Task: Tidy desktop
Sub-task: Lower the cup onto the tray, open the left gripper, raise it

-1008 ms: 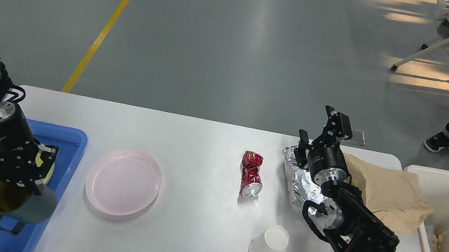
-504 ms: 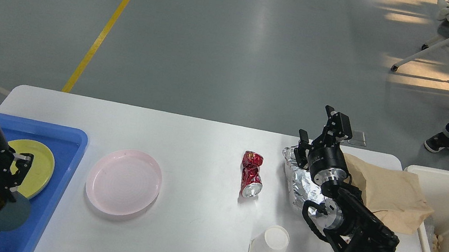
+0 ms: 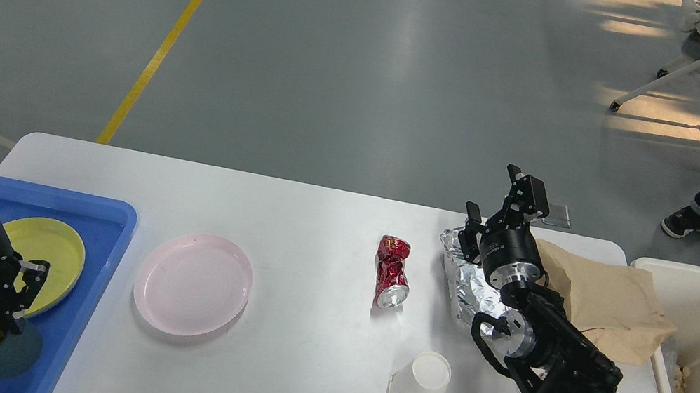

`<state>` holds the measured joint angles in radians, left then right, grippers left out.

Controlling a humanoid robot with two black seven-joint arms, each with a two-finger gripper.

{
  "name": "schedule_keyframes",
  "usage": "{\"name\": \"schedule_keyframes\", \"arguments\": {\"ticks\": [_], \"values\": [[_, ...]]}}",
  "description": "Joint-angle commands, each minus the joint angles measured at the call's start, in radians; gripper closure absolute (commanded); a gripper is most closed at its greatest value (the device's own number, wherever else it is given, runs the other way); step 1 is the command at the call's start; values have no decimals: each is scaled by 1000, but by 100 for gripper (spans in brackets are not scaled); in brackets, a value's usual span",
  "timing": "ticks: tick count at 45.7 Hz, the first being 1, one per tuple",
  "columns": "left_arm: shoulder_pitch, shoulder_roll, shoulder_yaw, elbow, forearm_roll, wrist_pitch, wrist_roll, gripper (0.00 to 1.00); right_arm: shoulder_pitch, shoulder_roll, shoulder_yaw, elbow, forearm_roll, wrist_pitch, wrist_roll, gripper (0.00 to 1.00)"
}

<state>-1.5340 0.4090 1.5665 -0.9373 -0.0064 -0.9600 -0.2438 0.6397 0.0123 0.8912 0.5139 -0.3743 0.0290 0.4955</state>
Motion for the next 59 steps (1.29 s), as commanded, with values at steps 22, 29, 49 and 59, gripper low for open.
{"name": "schedule_keyframes", "arguments": {"ticks": [22, 29, 49, 59], "values": [[66, -1, 6, 14, 0, 0, 1, 99, 0, 0, 0, 0, 0, 0, 0, 0], [92, -1, 0, 32, 0, 0, 3, 98, 0, 0, 0, 0, 0, 0, 0, 0], [98, 1, 0, 46, -3, 0, -6, 64, 0, 0, 0, 0, 0, 0, 0, 0], [97, 2, 4, 46, -1, 0, 1, 41, 0, 0, 0, 0, 0, 0, 0, 0]]}}
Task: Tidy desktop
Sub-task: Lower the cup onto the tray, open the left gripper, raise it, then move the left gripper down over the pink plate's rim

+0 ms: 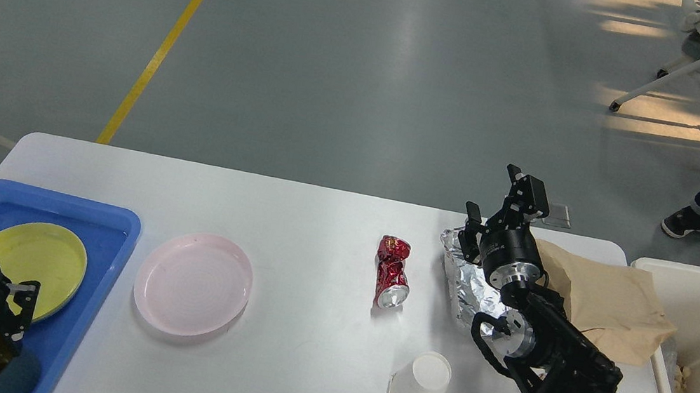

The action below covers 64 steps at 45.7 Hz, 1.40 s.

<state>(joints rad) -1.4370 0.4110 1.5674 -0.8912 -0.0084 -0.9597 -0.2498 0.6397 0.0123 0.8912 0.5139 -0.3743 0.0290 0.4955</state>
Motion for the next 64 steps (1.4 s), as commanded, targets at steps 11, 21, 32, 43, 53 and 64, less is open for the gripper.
{"name": "schedule_keyframes", "arguments": {"ticks": [11, 21, 32, 43, 53, 64], "values": [[-6, 3, 5, 0, 1, 0, 4, 25, 0, 0, 0, 0, 0, 0, 0, 0], [-45, 11, 16, -9, -1, 0, 6, 11, 0, 0, 0, 0, 0, 0, 0, 0], [-204, 15, 45, -20, 1, 0, 9, 7, 0, 0, 0, 0, 0, 0, 0, 0], [-394, -1, 60, -22, -1, 0, 9, 4, 0, 0, 0, 0, 0, 0, 0, 0], [-542, -61, 48, -22, -2, 0, 4, 4, 0, 0, 0, 0, 0, 0, 0, 0], [-628, -179, 42, -23, -24, 0, 1, 4, 0, 0, 0, 0, 0, -1, 0, 0]]}}
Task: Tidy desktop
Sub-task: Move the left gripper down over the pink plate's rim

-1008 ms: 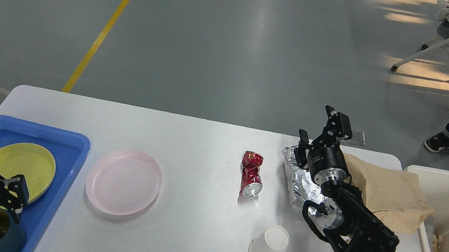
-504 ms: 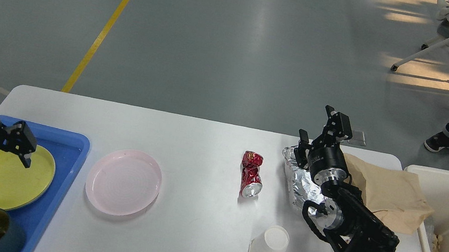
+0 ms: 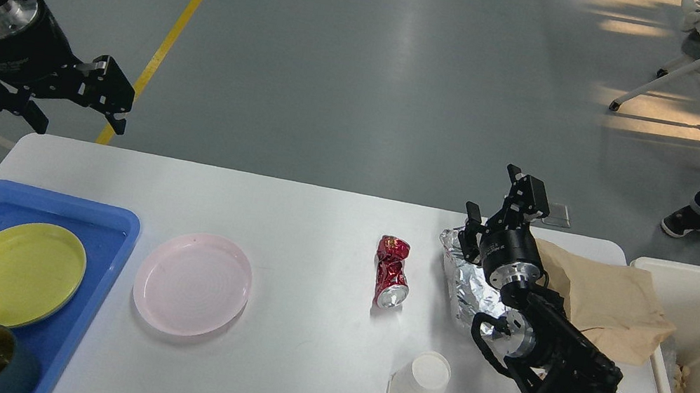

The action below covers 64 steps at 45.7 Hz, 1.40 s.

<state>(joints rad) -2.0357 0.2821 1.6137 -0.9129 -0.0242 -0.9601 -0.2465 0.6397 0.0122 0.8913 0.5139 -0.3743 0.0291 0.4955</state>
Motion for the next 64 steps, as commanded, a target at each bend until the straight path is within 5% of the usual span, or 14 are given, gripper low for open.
{"name": "schedule_keyframes", "arguments": {"ticks": [1, 28, 57, 64], "values": [[-31, -61, -8, -1, -13, 0, -2, 4, 0, 0, 0, 0, 0, 0, 0, 0], [126, -408, -57, -1, -33, 0, 7, 4, 0, 0, 0, 0, 0, 0, 0, 0], [293, -443, -52, 0, -30, 0, 12, 4, 0, 0, 0, 0, 0, 0, 0, 0], [364, -429, -57, 3, -63, 18, 10, 13, 0, 0, 0, 0, 0, 0, 0, 0]]}}
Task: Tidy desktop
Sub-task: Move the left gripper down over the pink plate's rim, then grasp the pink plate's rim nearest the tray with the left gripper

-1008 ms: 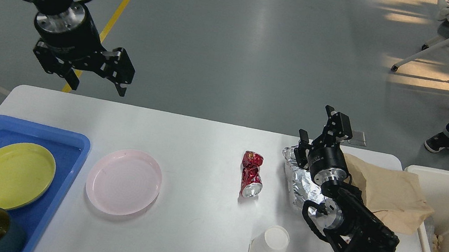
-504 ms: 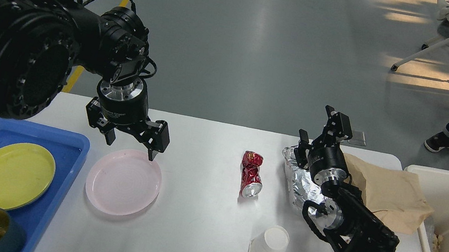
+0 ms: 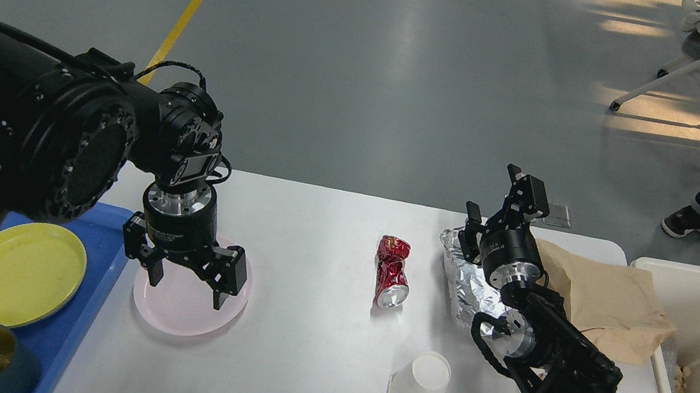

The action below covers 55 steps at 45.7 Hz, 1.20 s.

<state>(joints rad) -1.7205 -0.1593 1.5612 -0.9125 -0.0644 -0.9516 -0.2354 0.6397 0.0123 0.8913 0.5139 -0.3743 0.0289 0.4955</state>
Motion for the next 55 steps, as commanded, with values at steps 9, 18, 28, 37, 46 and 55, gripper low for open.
{"name": "schedule_keyframes", "arguments": {"ticks": [9, 18, 28, 37, 46, 55], "values": [[128, 72, 2, 4, -95, 111, -1, 17, 0, 0, 0, 0, 0, 0, 0, 0], [174, 124, 2, 4, -132, 226, -1, 16, 0, 0, 0, -2, 0, 0, 0, 0], [182, 172, 3, 1, -204, 249, -1, 16, 0, 0, 0, 0, 0, 0, 0, 0], [161, 216, 22, -69, -209, 249, -5, 16, 0, 0, 0, 0, 0, -1, 0, 0], [157, 273, 59, -89, -245, 249, -7, 16, 0, 0, 0, 0, 0, 0, 0, 0], [188, 371, 48, -89, -367, 251, -10, 15, 0, 0, 0, 0, 0, 0, 0, 0]]}}
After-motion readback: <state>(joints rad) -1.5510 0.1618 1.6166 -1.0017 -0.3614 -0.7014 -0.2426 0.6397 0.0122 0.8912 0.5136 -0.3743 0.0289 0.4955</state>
